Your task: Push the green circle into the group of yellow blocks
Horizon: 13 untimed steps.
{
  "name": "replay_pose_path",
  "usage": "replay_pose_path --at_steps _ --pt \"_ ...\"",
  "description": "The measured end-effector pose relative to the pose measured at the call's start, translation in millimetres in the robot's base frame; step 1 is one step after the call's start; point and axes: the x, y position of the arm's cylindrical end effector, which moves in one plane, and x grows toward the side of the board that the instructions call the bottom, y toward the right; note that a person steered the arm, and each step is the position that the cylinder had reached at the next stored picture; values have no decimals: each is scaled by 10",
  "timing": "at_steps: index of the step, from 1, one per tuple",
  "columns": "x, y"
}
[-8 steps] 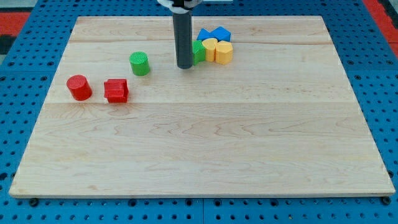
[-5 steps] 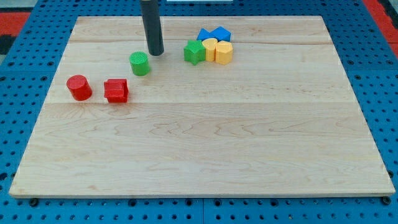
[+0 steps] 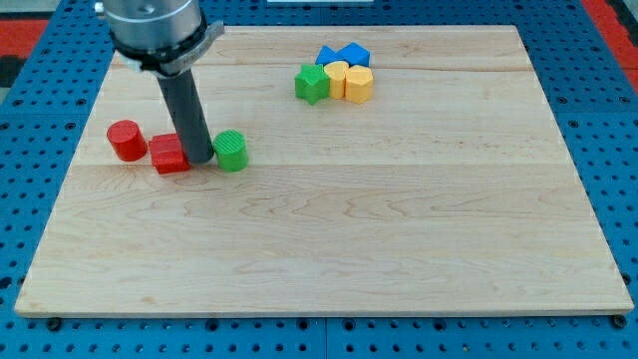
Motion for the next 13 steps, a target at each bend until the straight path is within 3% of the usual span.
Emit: replay_pose_path --at_steps 3,4,6,7,13 --pt "-284 933" --pt "-523 1071" --pt "-554 790" --pt "-862 930" --pt "-1068 1853"
